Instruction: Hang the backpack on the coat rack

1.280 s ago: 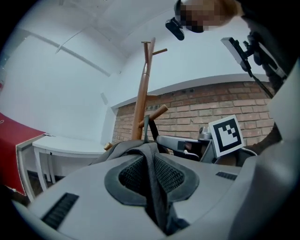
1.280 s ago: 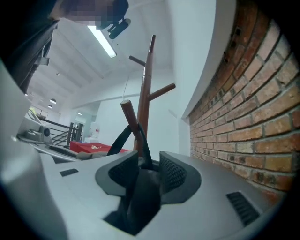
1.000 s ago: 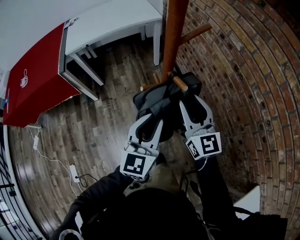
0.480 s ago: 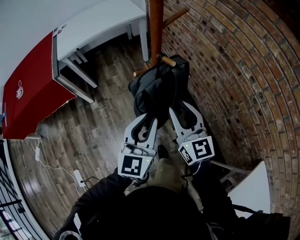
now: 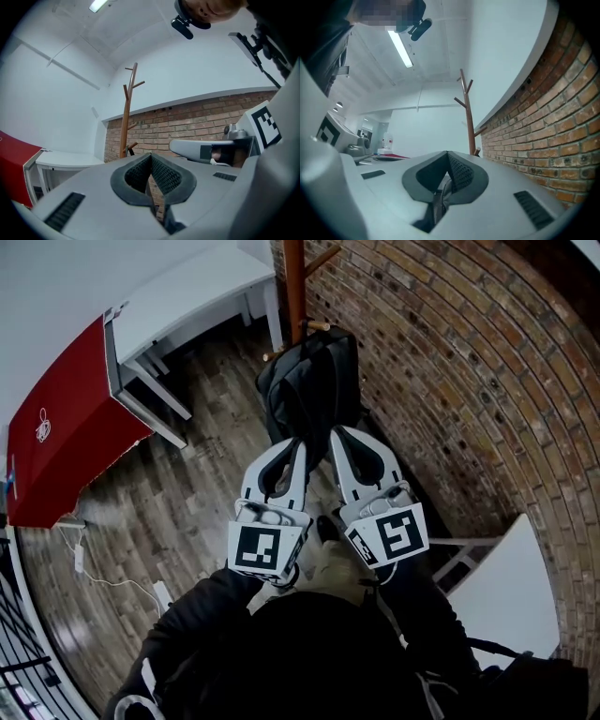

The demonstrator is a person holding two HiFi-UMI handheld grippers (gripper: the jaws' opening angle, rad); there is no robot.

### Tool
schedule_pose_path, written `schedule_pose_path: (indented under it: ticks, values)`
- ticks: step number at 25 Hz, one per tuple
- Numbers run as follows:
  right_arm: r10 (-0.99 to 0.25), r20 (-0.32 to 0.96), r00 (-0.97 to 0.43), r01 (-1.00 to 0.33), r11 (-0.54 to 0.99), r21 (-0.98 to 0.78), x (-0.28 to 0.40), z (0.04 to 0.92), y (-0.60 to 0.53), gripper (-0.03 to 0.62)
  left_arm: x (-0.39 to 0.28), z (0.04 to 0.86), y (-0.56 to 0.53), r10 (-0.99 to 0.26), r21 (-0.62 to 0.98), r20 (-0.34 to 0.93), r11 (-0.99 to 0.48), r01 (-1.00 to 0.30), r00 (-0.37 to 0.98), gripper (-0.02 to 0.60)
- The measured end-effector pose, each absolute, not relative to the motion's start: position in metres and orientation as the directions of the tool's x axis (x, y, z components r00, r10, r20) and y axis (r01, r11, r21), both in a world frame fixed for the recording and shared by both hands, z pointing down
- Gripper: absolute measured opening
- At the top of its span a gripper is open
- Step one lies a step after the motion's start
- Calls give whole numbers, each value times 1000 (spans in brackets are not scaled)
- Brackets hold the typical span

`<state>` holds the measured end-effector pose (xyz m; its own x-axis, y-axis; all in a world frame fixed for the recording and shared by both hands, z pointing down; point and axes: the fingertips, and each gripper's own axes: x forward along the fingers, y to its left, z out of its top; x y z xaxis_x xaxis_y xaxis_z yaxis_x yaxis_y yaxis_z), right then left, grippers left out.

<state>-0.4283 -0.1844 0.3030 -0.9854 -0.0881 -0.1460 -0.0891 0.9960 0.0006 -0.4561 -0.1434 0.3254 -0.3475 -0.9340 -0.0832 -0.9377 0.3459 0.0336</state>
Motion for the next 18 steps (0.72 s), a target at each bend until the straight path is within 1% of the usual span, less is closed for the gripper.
schedule_pose_path:
  ticks: [5,8,12,18]
  values:
    - [-91,-179,-980,-99,994,36,-403,278,-135,8,-427,291,-106,-935,-20,-135,333,-943,-328,9]
    - [-111,-183,-977,-119,992,37,-389,267,-108,8,-413,282,-78,-936,-48,-141,331,-942,-322,9]
    - [-154,-189,-970,-163,986,34,-360,258,-82,8,-402,274,-45,-930,-33,-145,345,-938,-337,9]
    - [-170,-175,-970,-179,983,39,-327,260,-59,8,-382,262,-32,-927,-15,-157,346,-938,-339,9]
